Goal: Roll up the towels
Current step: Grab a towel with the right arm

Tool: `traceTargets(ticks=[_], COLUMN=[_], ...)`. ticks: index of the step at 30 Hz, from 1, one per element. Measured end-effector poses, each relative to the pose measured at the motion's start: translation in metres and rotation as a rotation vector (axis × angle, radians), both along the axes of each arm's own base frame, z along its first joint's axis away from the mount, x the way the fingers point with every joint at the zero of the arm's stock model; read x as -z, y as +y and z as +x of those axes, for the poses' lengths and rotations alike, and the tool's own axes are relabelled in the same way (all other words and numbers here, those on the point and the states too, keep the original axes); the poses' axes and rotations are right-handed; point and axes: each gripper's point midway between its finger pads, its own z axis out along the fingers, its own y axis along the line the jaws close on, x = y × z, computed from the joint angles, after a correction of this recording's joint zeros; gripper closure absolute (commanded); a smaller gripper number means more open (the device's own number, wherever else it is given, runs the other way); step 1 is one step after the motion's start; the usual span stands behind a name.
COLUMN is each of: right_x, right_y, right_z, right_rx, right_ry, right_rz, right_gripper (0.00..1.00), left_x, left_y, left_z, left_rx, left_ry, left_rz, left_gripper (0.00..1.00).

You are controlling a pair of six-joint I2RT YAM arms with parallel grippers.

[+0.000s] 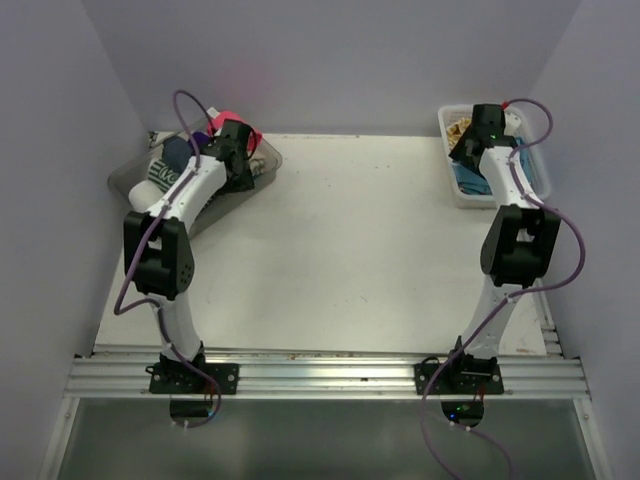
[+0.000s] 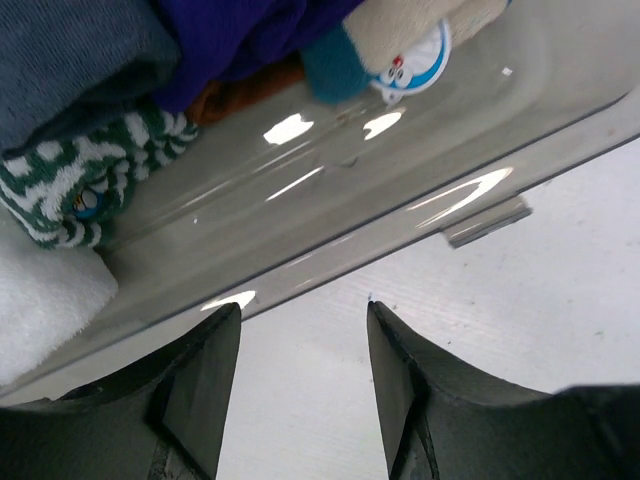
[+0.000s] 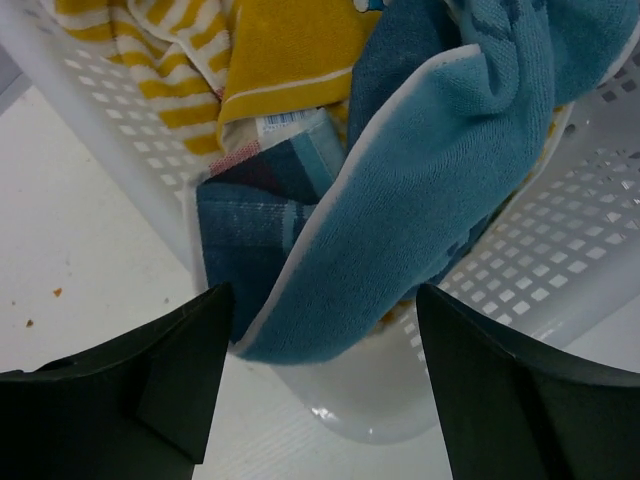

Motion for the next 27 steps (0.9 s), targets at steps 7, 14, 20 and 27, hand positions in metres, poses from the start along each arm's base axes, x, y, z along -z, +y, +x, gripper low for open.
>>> traceTargets(ticks=[7,14,20,27], right_x=[0.038,0.007,-0.102,-0.249], right_y=[-0.01,-0.007,0.0,0.035], right_z=[0.007,-0.008,-0.026,-0.078], right_rx=[0.018,0.031,-0.001,-0.134], right_ry=[0.072,0.006,-0.236,-0.581], right_rz=[0.059,0.069,0.064,0.072], right_gripper=[0.85,1.0,1.0,1.0], left_x=[-0.027,-0.004,0.038,0.051], left_y=[-0.009,-0.013,0.014,0.057], left_z=[0.008,-0.051,-0.09,-0.082], left_rx=[0.035,0.066,0.006,-0.115], left_ry=[-0.078,0.011,0.153,0.191], left_rz=[-0.037,-0.059,-0.019,0.013], left_gripper=[0.43,0.45,0.47,0.48])
